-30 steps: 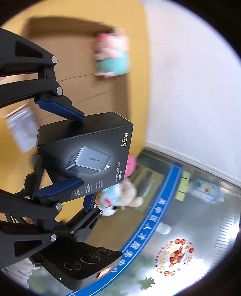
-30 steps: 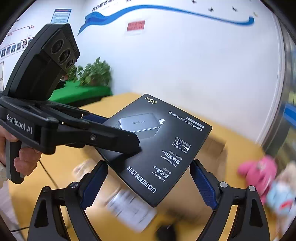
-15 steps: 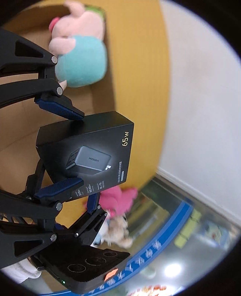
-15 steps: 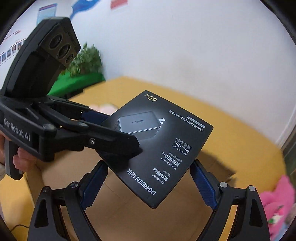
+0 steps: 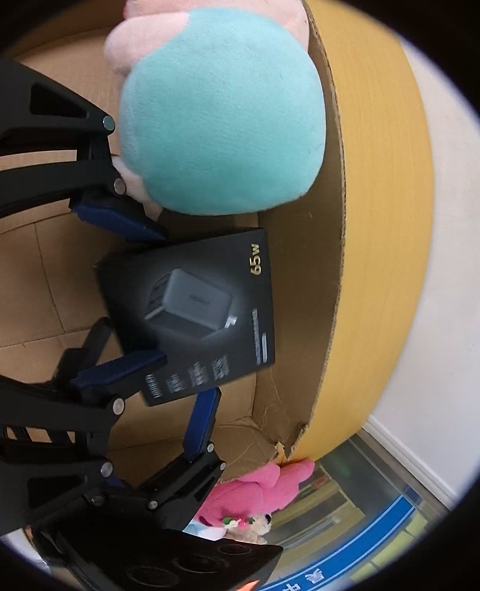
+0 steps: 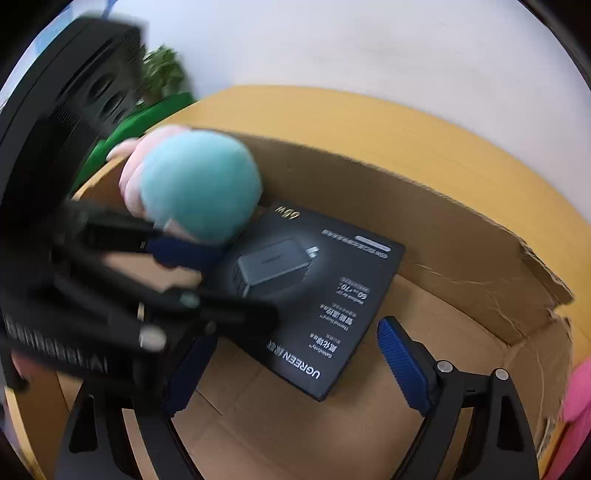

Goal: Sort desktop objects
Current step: 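Open both grippers to release the charger box beside the pig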

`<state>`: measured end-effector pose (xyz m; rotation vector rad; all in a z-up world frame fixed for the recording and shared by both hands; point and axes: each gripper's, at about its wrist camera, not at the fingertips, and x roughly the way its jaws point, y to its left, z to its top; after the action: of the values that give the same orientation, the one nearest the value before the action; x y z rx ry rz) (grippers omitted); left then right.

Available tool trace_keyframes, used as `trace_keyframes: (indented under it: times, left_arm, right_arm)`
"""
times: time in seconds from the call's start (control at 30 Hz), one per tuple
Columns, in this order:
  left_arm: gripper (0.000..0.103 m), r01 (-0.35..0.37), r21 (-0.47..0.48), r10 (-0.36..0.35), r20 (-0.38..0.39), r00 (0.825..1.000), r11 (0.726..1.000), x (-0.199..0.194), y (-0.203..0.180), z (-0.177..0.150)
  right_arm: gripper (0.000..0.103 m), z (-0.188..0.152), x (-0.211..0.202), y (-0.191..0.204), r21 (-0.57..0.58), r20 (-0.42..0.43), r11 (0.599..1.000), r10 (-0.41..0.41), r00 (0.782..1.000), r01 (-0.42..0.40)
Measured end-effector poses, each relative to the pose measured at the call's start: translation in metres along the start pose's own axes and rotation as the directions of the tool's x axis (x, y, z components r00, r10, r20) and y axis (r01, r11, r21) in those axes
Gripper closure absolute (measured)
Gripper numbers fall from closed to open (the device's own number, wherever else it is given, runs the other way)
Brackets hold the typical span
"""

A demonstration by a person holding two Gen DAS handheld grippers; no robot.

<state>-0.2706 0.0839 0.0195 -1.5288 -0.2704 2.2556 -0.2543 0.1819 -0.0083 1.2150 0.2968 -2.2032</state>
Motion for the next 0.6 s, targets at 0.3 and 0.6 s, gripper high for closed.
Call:
trace_keyframes:
  times: [0.3, 0.6]
  left_arm:
    - [0.037, -0.018, 0.172, -0.043, 0.343, 0.938, 0.985, -0.156, -0.023, -0.07]
    - [0.023, -0.096, 0.292, -0.089, 0.564, 0.821, 0.952, -0.266, -0.048, -0.193]
  right_arm:
    - [0.002, -0.033, -0.134, 0.064, 0.068, 0.165, 0.97, -0.24, 0.957, 0.232]
    - [0.0, -0.092, -0.232, 0.2, 0.104, 0.324, 0.875, -0.479, 0.816, 0.472]
